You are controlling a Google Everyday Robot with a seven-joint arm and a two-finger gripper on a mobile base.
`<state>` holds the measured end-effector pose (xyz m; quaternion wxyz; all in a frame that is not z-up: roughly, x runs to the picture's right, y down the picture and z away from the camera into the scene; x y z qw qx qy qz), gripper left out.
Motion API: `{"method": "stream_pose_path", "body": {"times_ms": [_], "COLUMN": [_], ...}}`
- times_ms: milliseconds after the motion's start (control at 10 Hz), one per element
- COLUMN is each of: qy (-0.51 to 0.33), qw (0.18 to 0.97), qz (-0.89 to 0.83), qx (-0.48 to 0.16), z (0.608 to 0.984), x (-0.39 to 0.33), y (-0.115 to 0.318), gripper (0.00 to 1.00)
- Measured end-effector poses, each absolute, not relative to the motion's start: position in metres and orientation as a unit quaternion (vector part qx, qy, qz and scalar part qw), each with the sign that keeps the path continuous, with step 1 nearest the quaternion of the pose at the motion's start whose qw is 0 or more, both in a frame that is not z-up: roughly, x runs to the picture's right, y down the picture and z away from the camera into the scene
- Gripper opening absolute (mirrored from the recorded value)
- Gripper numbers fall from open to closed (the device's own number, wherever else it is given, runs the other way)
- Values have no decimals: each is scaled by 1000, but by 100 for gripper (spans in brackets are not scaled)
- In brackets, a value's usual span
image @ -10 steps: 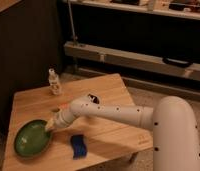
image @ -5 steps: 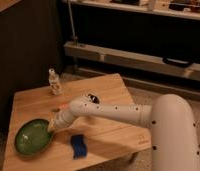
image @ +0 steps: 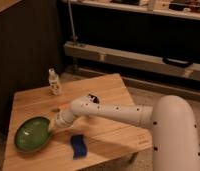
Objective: Pick up the ceramic bowl
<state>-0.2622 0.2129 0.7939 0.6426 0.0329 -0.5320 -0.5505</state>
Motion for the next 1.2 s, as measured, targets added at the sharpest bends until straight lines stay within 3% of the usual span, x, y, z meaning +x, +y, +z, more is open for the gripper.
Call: {"method": "stream_pose_path", "body": {"times_ms": [400,1000,1200], "qy": [-535,-524,-524], "qw": [656,646,642], "qz": [-530,-544,-547], "qx": [40,109,114], "z": [784,708,699], "x": [-259,-237,-231], "y": [200,133,125], "gripper": [12,12,12]}}
